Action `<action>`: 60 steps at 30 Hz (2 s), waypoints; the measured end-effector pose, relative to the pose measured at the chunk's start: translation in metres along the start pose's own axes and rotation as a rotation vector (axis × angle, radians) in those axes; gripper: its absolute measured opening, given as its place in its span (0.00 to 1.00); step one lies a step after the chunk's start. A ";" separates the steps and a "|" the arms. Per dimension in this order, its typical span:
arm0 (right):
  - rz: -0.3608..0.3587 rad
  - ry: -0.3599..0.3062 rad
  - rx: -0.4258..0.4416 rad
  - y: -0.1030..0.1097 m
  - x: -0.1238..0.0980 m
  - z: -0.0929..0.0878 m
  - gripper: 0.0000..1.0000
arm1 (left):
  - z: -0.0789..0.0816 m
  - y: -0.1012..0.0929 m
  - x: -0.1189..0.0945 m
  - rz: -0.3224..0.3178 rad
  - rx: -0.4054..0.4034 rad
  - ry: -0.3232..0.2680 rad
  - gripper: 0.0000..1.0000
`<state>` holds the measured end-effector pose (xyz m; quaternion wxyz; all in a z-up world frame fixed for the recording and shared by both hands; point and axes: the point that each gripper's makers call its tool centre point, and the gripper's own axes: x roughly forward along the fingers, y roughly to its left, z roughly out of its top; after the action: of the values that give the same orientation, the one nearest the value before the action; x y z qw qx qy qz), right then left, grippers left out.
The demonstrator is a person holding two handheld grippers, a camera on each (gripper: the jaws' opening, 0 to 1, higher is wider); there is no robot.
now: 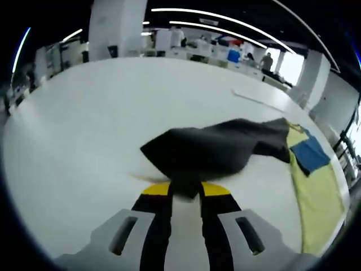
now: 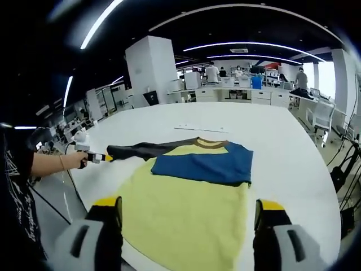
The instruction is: Fold the garment on the visible template until the final outline fits inside the template.
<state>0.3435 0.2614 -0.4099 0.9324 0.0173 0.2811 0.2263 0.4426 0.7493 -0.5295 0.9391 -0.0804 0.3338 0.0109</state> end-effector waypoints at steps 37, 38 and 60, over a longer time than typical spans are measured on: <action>-0.011 0.046 -0.098 -0.001 -0.005 -0.004 1.00 | 0.015 0.034 -0.006 0.052 0.118 0.048 0.00; -0.011 0.047 -0.099 -0.001 -0.006 -0.005 1.00 | 0.014 0.033 -0.015 0.059 0.121 0.046 0.00; -0.028 0.049 -0.045 -0.006 -0.010 -0.011 1.00 | 0.012 0.050 -0.018 0.077 0.123 0.089 0.00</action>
<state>0.3326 0.2506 -0.4151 0.9285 -0.0131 0.2990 0.2198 0.4320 0.8006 -0.5163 0.9253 -0.0101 0.3784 0.0231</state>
